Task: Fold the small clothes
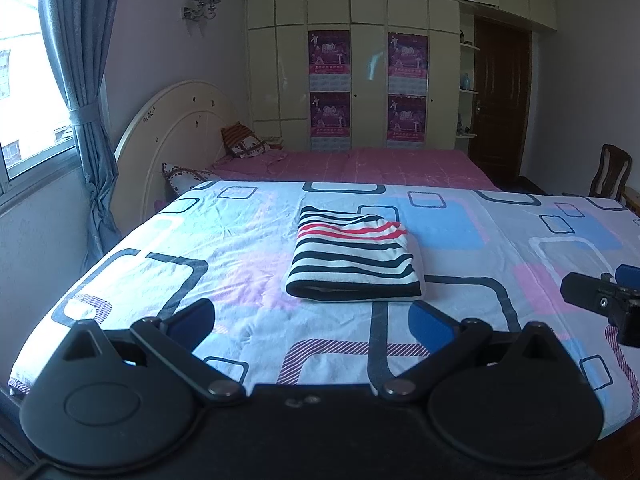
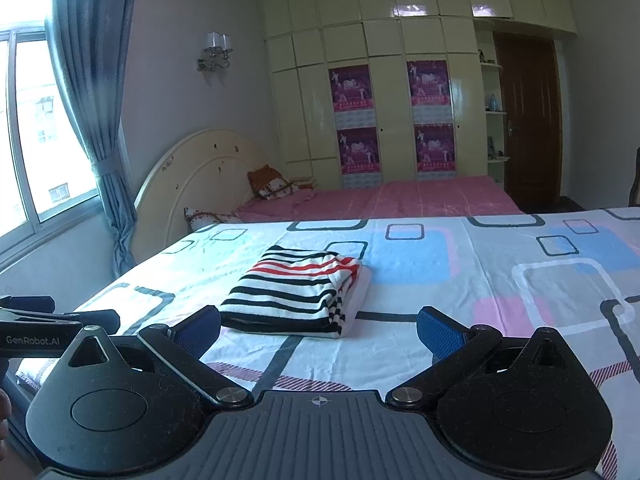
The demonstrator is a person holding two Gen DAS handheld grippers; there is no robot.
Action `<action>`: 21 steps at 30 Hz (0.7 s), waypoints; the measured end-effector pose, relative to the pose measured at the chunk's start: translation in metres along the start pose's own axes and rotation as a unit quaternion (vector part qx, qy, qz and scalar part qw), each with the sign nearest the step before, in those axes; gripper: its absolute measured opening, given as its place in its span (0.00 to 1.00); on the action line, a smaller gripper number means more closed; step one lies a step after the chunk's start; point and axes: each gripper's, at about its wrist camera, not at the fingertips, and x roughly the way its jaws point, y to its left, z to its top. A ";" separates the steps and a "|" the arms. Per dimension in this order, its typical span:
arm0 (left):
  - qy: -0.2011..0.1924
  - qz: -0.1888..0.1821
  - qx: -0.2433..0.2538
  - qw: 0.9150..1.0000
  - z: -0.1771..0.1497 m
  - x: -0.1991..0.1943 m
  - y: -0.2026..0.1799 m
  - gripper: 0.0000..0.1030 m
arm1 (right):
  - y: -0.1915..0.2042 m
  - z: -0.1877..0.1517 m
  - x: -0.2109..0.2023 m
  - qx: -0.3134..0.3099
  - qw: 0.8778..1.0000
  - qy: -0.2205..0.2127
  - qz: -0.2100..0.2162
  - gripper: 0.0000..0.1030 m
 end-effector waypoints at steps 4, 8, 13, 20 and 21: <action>0.001 0.000 -0.001 1.000 0.000 0.001 -0.001 1.00 | -0.001 0.000 0.001 0.001 1.000 0.000 0.001 1.00; 0.003 -0.001 -0.004 1.000 0.001 0.003 -0.002 1.00 | -0.002 -0.001 0.002 0.002 1.000 0.002 0.001 1.00; 0.010 -0.002 -0.006 1.000 0.001 0.010 -0.003 1.00 | -0.004 -0.003 0.008 0.004 1.000 0.010 0.001 1.00; 0.017 -0.012 -0.004 1.000 0.002 0.024 -0.004 0.99 | -0.006 -0.003 0.020 0.007 1.000 0.019 0.002 1.00; 0.016 -0.013 -0.006 1.000 0.002 0.026 -0.004 0.98 | -0.006 -0.002 0.022 0.006 1.000 0.020 0.002 1.00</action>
